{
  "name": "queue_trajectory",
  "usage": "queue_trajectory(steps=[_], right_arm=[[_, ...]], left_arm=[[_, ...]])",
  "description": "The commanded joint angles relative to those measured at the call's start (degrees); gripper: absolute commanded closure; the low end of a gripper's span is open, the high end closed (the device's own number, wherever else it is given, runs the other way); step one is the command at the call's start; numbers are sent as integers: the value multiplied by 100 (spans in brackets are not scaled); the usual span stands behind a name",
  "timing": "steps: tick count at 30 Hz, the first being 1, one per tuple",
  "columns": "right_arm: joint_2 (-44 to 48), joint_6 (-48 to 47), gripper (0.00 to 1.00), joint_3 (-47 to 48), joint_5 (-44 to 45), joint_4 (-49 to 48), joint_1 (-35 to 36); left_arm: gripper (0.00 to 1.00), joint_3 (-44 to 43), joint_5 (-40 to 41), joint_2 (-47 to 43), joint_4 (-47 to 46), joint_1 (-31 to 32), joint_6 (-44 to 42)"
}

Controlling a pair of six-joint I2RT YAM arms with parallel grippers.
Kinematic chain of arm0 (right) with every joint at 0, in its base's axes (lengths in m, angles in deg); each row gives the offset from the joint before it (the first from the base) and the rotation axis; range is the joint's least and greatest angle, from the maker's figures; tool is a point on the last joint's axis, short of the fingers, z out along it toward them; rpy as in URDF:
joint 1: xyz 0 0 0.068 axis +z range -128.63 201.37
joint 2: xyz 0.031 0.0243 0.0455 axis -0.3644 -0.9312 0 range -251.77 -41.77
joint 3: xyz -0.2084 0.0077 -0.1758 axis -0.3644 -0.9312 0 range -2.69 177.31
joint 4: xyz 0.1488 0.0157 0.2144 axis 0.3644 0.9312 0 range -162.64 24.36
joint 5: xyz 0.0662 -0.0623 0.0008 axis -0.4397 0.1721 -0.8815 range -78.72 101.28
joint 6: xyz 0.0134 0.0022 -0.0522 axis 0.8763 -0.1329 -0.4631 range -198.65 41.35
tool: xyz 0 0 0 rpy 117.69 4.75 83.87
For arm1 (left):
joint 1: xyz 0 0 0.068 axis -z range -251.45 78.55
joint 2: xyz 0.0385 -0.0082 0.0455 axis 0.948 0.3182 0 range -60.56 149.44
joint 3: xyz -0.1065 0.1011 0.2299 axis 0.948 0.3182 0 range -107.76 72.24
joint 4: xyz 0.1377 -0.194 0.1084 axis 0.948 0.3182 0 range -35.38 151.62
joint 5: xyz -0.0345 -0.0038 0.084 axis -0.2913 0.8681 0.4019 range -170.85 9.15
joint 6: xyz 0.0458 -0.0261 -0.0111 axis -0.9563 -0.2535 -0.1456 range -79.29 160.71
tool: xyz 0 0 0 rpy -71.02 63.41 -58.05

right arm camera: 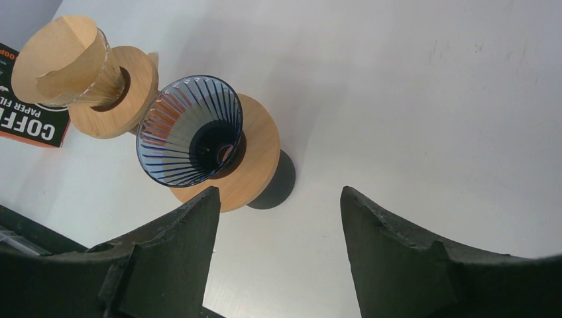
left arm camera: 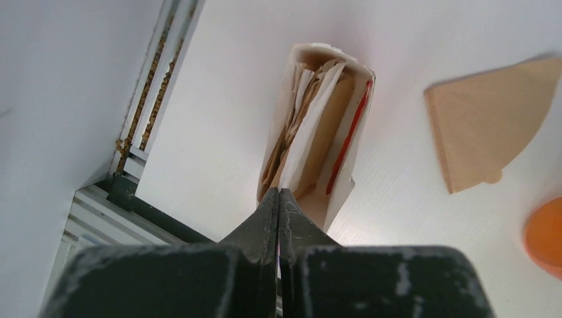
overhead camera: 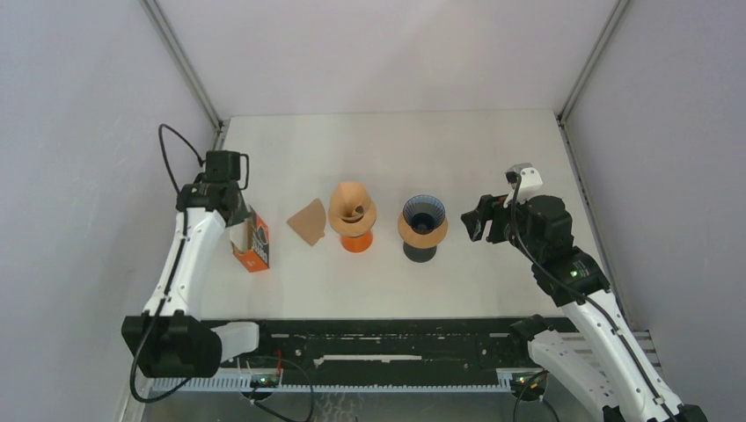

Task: Place the coffee filter in the dripper
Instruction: Pick up the coffee filter from the coffee filter holder.

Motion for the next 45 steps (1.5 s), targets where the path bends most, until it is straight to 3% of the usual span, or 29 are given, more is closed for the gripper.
queue_trajectory(steps=[1,16,30,35,45], right_arm=[[55,16,25,9,-51,-281,-23],[181,-13,25,11,-101,-294,34],[478,-63,25,13,-440,-470,118],[517,-70,25,116,-613,-505,155],[418,38,25,254,-1130,-928,237]], left_arm=[[100,-201,136,-715,-351,-168,368],[100,407,-1007,-2321,-1123,-778,1117],[100,322,-3771,-2753,-2263,-760,1676],[100,257,-4121,-2783,-2696,-291,1861],[100,414,-3760,-2665,-3764,1323,2256]])
